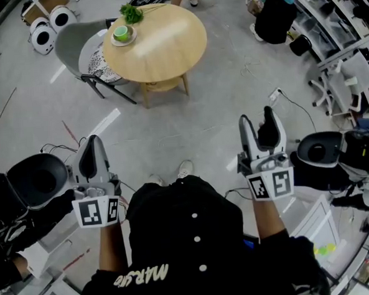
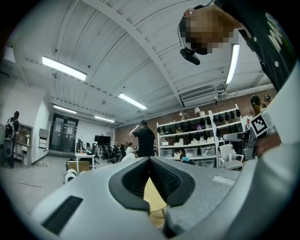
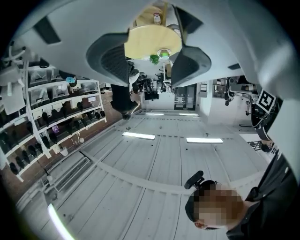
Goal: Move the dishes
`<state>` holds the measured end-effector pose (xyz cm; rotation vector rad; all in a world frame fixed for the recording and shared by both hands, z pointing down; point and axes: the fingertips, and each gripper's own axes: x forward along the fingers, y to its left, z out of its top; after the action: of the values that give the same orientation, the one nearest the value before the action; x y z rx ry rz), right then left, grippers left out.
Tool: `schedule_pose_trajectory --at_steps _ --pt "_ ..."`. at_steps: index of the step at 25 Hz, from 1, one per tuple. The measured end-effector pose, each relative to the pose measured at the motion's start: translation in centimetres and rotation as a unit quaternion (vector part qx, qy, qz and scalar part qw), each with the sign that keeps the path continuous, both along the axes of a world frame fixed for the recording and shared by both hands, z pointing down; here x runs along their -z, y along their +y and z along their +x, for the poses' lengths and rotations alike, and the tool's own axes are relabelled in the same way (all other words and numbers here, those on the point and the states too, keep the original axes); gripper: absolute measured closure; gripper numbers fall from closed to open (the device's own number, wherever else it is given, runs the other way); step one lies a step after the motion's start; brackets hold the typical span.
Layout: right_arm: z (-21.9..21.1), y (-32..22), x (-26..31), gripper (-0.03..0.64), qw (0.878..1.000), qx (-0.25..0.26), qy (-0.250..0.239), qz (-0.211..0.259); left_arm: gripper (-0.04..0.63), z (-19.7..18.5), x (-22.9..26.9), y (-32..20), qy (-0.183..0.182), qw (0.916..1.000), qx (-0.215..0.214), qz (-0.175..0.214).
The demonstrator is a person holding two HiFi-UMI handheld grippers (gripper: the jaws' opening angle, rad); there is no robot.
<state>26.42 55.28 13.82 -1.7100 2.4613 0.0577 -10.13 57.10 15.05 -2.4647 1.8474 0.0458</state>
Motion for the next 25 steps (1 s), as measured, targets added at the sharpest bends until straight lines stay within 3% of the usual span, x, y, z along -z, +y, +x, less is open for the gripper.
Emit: schedule_pose_trajectory --at_steps 15,25 --pt "4.5 -4.2 -1.4 0.37 1.0 0.017 -0.002 -0.008 0.592 4.5 -0.5 -3.5 0.004 0.9998 0.018 -0.001" --pt "4.4 -11.7 -1.2 0.371 1.0 0.016 0.01 -0.006 0.592 4.8 -0.7 -11.9 0.013 0.9998 0.009 0.015"
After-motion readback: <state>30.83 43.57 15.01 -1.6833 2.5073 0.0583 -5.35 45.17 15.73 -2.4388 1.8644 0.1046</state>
